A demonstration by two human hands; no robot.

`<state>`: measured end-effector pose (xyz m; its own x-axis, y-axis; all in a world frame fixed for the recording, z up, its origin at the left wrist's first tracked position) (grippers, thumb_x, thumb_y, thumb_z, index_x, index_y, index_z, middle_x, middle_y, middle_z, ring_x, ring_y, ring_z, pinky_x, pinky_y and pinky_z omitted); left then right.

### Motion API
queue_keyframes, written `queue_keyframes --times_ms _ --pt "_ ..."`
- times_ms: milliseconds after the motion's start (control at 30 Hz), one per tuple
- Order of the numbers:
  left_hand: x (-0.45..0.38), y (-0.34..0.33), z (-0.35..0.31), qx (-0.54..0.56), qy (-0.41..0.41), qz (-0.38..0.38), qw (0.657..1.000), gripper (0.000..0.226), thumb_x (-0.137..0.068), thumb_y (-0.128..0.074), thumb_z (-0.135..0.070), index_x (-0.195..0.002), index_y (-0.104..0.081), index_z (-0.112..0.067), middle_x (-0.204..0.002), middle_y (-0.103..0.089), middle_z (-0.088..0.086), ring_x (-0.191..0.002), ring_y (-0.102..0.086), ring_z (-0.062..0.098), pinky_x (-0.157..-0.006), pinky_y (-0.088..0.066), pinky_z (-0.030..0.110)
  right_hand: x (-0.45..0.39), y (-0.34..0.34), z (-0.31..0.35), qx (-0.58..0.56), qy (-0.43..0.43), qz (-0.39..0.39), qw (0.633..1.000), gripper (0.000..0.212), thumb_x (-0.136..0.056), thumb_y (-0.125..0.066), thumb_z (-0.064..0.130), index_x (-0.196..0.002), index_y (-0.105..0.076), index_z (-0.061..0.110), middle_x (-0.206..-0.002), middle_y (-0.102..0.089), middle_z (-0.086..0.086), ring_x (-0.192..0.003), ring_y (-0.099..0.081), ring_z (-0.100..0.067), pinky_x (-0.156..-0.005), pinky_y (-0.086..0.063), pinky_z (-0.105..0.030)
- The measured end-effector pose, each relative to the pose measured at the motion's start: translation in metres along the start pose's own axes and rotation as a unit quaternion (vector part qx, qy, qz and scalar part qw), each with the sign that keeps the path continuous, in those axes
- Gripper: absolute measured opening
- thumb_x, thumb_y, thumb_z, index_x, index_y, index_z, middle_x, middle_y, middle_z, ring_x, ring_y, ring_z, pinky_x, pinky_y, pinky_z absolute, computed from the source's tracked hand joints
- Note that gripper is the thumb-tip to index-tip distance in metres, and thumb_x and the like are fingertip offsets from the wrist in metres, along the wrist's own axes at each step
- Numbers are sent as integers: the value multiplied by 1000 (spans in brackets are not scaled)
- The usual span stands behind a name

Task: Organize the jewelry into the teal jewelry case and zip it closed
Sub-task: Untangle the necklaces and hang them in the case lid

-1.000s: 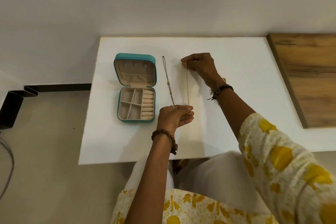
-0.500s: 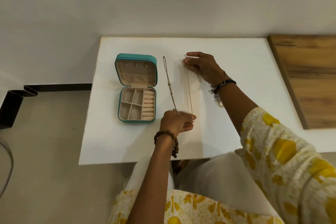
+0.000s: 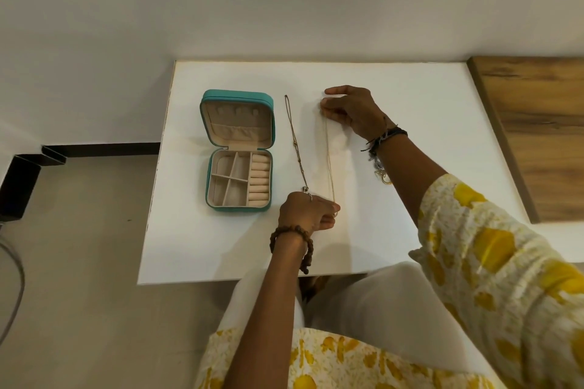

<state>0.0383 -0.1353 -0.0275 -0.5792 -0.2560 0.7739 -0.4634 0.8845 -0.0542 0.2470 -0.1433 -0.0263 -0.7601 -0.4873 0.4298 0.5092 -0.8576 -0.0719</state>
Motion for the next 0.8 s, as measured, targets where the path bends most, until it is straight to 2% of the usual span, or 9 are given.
queue_keyframes --times_ms 100,267,333,433,533,633,800 --pt "0 0 1 -8 5 1 1000 22 -82 -63 0 -102 -64 8 -73 -61 6 -63 -58 14 -52 -52 14 -1 3 0 55 22 -27 998 17 -75 -68 -5 -82 -62 9 -79 -64 -14 -69 -64 -21 -65 -54 -21" --pt "-2 1 2 -19 12 0 1000 21 -81 -63 -1 -101 -64 7 -73 -61 7 -63 -59 14 -52 -52 15 -2 6 -1 69 25 -48 996 20 -72 -72 -4 -84 -63 9 -79 -66 -13 -70 -66 -21 -67 -55 -21" --pt "-2 1 2 -11 9 -1 1000 19 -82 -62 0 -100 -65 6 -73 -61 5 -64 -59 14 -52 -52 14 2 6 1 67 23 -38 997 20 -72 -73 -3 -86 -63 9 -81 -66 -14 -73 -66 -22 -72 -56 -23" --pt "0 3 -2 13 -25 -5 1000 18 -83 -60 2 -100 -63 3 -74 -61 4 -65 -59 13 -53 -52 13 20 4 6 43 18 -7 999 24 -75 -70 -4 -97 -62 3 -88 -66 -15 -80 -66 -22 -78 -56 -21" --pt "4 2 -9 60 -66 -28 996 25 -80 -63 2 -102 -56 -8 -76 -61 5 -52 -62 9 -54 -55 16 53 3 12 -3 32 11 999 36 -78 -68 -3 -113 -57 -3 -94 -66 -17 -86 -67 -21 -81 -55 -19" --pt "9 2 -20 110 -124 -49 985 35 -81 -63 -1 -113 -54 -13 -77 -62 6 -48 -62 7 -55 -56 18 85 2 10 -6 34 28 999 37 -81 -67 0 -116 -56 -1 -97 -67 -17 -91 -68 -21 -83 -55 -21" --pt "19 -2 -32 202 -186 -49 960 32 -85 -58 -1 -116 -59 -9 -74 -61 4 -49 -63 5 -53 -54 17 117 -5 9 26 41 59 997 37 -78 -69 -1 -113 -58 3 -88 -67 -12 -78 -69 -14 -73 -55 -20"
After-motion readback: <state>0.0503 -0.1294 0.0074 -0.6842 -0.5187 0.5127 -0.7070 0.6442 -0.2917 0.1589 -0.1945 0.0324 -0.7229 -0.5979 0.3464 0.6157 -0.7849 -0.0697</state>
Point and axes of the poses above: each hand's wrist, its own x-axis away from the middle knuckle, its own y-axis out of the back of the hand, z = x × y, the point moved 4 cm from there along -x, towards the middle knuckle
